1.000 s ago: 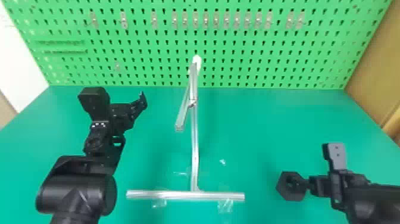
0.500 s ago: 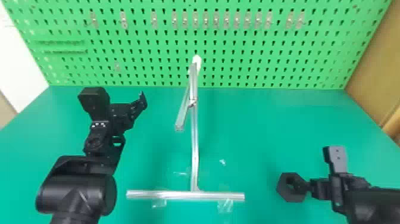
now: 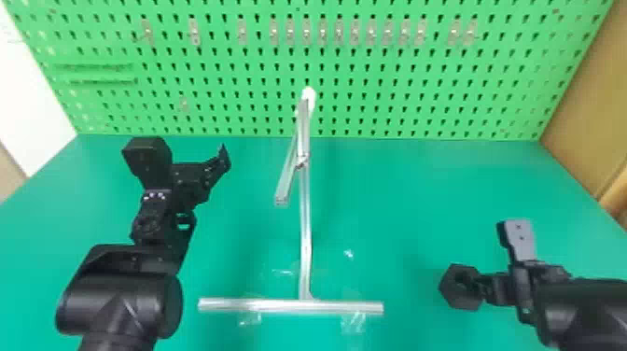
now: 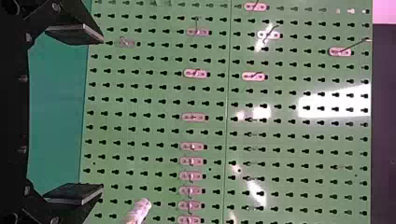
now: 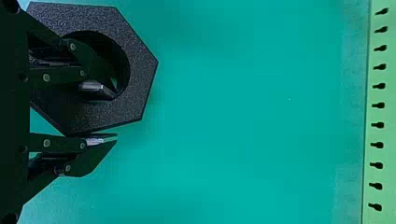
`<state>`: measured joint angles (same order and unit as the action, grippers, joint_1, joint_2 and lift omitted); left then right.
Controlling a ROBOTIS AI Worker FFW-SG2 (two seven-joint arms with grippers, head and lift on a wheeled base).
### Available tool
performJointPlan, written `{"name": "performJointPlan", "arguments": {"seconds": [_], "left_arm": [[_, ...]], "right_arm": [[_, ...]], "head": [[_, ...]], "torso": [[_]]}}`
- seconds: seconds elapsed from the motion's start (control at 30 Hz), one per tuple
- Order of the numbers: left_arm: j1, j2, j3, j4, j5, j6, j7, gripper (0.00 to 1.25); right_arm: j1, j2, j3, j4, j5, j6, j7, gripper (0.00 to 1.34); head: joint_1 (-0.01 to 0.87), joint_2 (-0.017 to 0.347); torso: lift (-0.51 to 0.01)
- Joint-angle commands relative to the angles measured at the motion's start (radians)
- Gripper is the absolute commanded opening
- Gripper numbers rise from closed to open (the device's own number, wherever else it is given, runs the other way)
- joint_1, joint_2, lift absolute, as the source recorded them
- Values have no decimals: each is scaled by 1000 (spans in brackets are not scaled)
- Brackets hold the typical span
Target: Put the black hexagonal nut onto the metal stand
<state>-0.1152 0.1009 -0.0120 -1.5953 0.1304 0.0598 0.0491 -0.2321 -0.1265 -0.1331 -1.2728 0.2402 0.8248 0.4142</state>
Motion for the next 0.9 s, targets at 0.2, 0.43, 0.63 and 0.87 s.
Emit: {"name": "performJointPlan", "arguments": {"seconds": [0.2, 0.43, 0.63, 0.87], "left_arm": [[0, 0, 1, 0, -3, 0, 0, 1092], [-1, 0, 1, 0, -3, 0, 0, 1092], [-3, 0, 0, 0, -6, 0, 0, 1092], [-3, 0, 1, 0, -6, 0, 0, 1092]], "right_arm": [[-13, -12, 49, -49, 30, 83, -6, 203], [-43, -32, 101, -155, 24, 214, -6, 203], [-82, -44, 136, -234, 30, 320, 44, 203], [-130, -64, 194, -342, 103, 448, 164, 203]], "head": [[693, 81], [693, 81], [693, 81], [693, 81]], "torso": [[-1], [-1], [-1], [-1]]}}
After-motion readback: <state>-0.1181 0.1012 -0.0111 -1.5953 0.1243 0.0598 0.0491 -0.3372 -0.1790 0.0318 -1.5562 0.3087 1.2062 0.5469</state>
